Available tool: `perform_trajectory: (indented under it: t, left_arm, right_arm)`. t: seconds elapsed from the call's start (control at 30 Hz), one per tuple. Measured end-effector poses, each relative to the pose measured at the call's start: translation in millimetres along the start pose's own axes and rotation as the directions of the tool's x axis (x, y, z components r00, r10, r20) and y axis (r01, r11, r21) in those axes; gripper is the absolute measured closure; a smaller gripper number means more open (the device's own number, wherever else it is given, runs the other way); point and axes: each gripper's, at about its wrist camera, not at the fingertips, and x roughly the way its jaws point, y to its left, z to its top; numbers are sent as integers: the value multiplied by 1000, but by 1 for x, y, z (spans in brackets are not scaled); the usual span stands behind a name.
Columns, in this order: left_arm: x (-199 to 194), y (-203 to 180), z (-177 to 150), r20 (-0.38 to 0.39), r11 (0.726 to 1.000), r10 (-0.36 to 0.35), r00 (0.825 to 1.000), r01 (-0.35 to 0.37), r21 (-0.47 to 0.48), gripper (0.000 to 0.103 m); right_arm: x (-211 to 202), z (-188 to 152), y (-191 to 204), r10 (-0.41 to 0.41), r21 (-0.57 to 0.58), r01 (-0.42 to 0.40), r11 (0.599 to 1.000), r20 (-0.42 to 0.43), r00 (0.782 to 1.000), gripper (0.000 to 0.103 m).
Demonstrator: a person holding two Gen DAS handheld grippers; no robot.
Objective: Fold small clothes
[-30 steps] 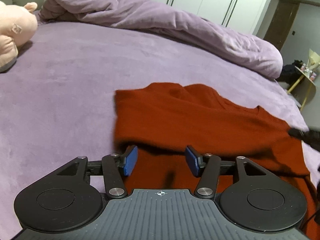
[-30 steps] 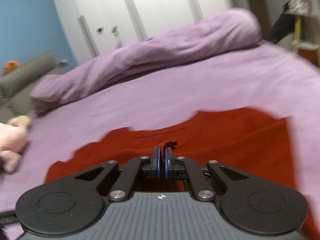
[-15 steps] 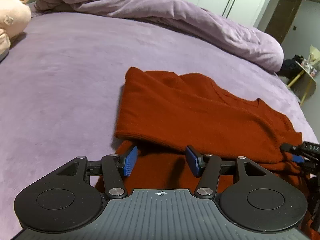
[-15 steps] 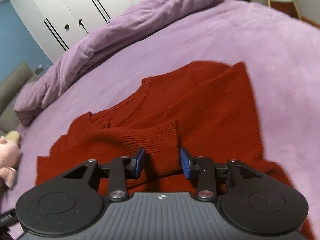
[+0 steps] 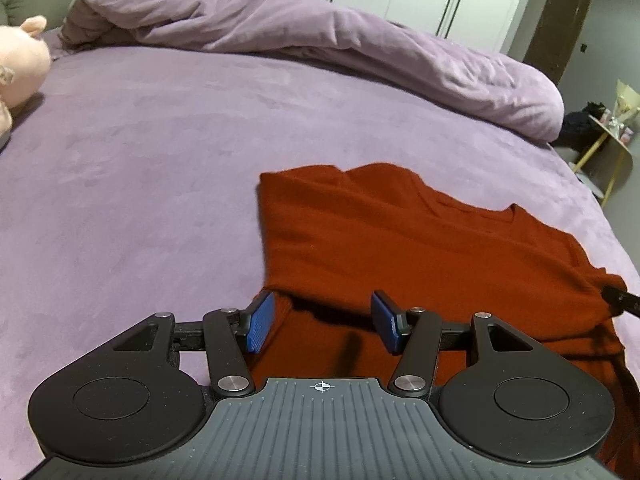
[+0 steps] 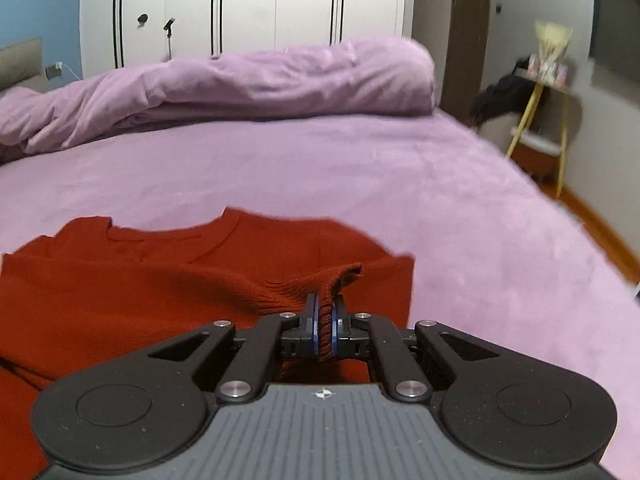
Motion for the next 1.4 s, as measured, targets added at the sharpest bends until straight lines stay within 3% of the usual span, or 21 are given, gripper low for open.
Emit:
perform_trajectory:
  t: [0.13, 0.23, 0.33, 0.43, 0.47, 0.53, 0.6, 0.73, 0.83, 0.9, 0.93, 1.03, 1.13, 1.23, 1.27, 1.3, 1.4]
  left_arm:
    - [1, -9, 4, 1, 1000, -6, 1000, 6, 17, 44]
    - [0, -15, 2, 1, 999, -8, 1000, 8, 46, 44]
    - [-3, -19, 0, -3, 997, -45, 999, 45, 60, 44]
    - [-1, -26, -1, 0, 993, -90, 996, 90, 78, 44]
    - [1, -29, -2, -3, 992, -93, 996, 93, 82, 44]
    - [8, -35, -3, -23, 991, -105, 994, 107, 83, 44]
    - [15, -39, -4, -52, 991, -108, 993, 112, 77, 44]
    - [19, -42, -8, -76, 990, -101, 992, 108, 89, 44]
    - [20, -41, -10, -84, 990, -90, 992, 98, 97, 44]
    - [20, -41, -10, -82, 991, -89, 993, 96, 97, 44]
    - [21, -41, -10, -79, 991, -92, 993, 99, 92, 44]
    - [23, -43, -9, -82, 991, -102, 991, 108, 80, 44]
    - [24, -46, -10, -88, 990, -97, 991, 105, 92, 44]
    - [24, -47, -11, -88, 989, -86, 992, 95, 110, 44]
    - [24, -48, -10, -88, 989, -82, 993, 92, 113, 43]
    - [24, -49, -10, -87, 989, -77, 993, 87, 116, 43]
    - [21, -52, -9, -78, 988, -67, 995, 77, 131, 43]
  right_arm:
    - [-1, -3, 5, -17, -56, 18, 998, 17, 1000, 98]
    - [8, -4, 9, -145, -79, 146, 986, 11, 989, 97]
    - [10, -6, -5, -197, 38, 199, 979, -53, 979, 92]
    - [-12, -12, -29, 13, 277, -5, 961, -27, 1000, 78]
    - [-17, -16, -37, 107, 368, -92, 925, -22, 994, 70]
    - [-16, -24, -49, 243, 491, -200, 848, -24, 970, 67]
    - [-8, -31, -56, 297, 573, -211, 792, -60, 953, 68]
    - [-3, -38, -60, 299, 633, -185, 752, -77, 951, 69]
    - [-24, -31, -57, 135, 572, -92, 815, -32, 990, 70]
    - [-39, -26, -52, 5, 510, -14, 860, 20, 1000, 67]
    - [-40, -24, -54, 10, 506, -22, 862, 27, 1000, 67]
    - [-23, -28, -57, 174, 554, -126, 823, -34, 984, 67]
    - [-4, -34, -54, 219, 570, -138, 810, -77, 973, 68]
    - [16, -35, -55, 230, 633, -116, 765, -101, 968, 75]
    - [19, -34, -57, 237, 657, -117, 745, -97, 967, 83]
    - [21, -33, -59, 245, 674, -120, 729, -94, 965, 99]
    - [27, -38, -62, 325, 722, -181, 668, -65, 944, 98]
